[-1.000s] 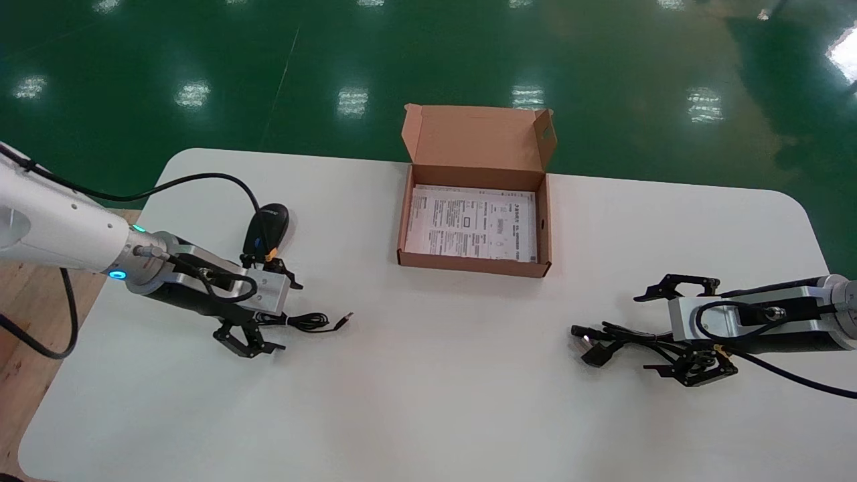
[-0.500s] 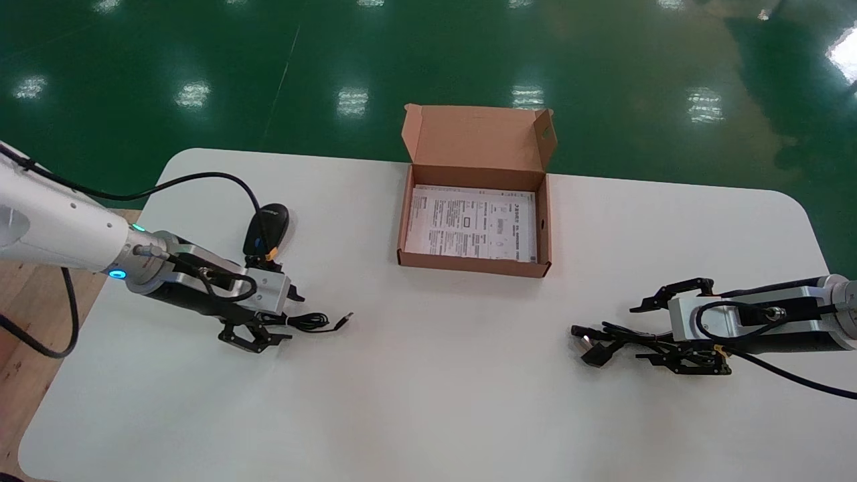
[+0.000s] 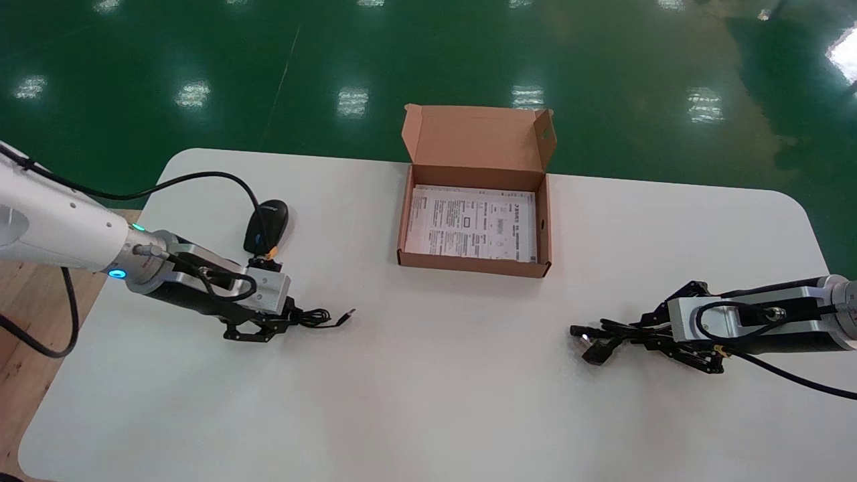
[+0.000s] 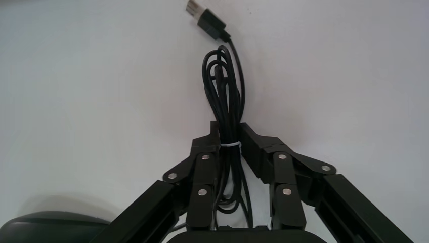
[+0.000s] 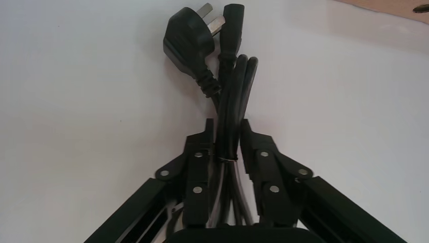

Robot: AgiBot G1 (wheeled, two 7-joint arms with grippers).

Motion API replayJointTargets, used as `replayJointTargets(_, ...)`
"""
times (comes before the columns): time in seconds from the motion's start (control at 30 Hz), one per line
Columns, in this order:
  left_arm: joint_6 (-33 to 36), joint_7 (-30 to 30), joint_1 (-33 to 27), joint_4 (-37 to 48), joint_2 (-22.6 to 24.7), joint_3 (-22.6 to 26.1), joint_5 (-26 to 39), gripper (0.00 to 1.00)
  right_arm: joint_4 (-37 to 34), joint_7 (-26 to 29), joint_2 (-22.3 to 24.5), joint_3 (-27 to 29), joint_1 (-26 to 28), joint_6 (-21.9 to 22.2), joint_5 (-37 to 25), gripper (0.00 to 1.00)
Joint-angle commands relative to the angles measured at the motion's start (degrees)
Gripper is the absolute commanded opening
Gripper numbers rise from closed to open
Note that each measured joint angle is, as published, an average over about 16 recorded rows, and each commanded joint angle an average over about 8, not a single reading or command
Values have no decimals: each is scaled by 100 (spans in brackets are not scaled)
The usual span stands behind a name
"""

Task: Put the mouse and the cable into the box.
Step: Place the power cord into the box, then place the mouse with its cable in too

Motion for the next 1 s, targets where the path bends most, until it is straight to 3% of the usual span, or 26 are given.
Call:
replayJointTargets(0.03,-5,-6,24,8,9,10,14,0,-11,0,-5,-7,-25,2,-8,0)
replayJointTargets(0.3,54,145,-638,-260,-217,-224,-300,0,257,54,66,171,562,-9,205,0)
replayJointTargets(0.43,-52,250,-1145,-461,-376,-389,-501,0,401,80,-91,293,845,195,348,0)
replayJointTargets(0.73,-947,580,-1902,-920,-511,-1209,-1550,0,327,-164,-1250,455,717,1157,584,0)
replayJointTargets(1.0,-1439,565,-2157,-1276,-370,-1178,-1432,0,-19,-603,-2073,470,563,1627,633,0)
